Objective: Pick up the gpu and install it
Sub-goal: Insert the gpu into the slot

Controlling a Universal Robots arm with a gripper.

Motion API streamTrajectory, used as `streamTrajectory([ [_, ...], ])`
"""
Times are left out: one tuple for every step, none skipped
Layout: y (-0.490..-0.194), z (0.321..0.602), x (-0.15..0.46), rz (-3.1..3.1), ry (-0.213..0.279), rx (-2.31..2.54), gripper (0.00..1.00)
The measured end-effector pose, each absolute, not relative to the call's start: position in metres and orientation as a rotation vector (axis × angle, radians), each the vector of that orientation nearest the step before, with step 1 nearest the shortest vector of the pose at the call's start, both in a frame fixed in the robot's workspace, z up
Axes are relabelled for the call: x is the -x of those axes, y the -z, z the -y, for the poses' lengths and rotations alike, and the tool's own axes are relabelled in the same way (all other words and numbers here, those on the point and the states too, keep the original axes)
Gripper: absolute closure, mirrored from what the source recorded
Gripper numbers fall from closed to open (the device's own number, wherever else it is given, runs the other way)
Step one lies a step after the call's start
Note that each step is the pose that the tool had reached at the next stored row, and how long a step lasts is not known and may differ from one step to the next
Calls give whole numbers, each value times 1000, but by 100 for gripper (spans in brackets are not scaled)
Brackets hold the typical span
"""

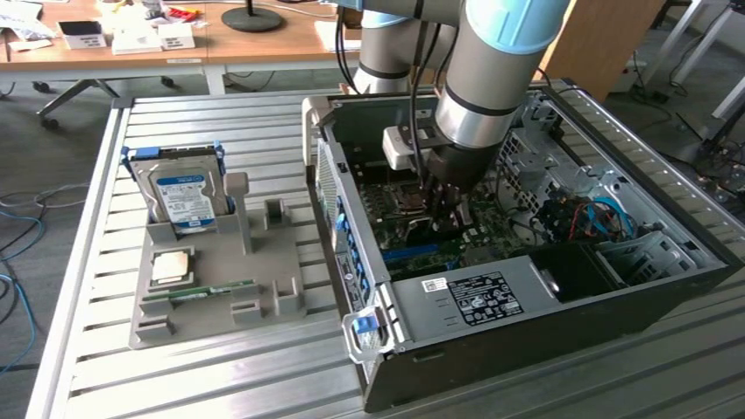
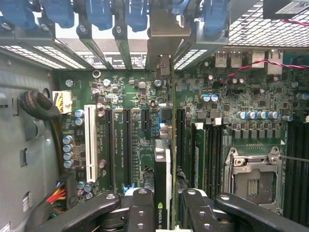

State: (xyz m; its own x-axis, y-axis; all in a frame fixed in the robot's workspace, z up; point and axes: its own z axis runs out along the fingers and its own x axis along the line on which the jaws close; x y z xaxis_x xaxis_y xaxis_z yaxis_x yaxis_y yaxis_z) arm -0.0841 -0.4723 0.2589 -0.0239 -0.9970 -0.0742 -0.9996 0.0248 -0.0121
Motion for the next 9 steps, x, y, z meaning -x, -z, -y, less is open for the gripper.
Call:
streamTrajectory([
  [-258,472,84,-2204,-66,2151,73],
  [-258,472,84,-2204,-66,2151,73],
  [-257,472,84,-2204,-66,2151,73],
  [-256,472,84,-2204,-66,2151,73],
  [-256,472,84,-2204,-66,2151,73],
  [-255,472,84,-2204,-66,2151,73],
  [-255,472,84,-2204,-66,2151,73],
  [-255,472,84,-2204,-66,2151,73],
  [-254,472,84,-2204,-66,2151,73],
])
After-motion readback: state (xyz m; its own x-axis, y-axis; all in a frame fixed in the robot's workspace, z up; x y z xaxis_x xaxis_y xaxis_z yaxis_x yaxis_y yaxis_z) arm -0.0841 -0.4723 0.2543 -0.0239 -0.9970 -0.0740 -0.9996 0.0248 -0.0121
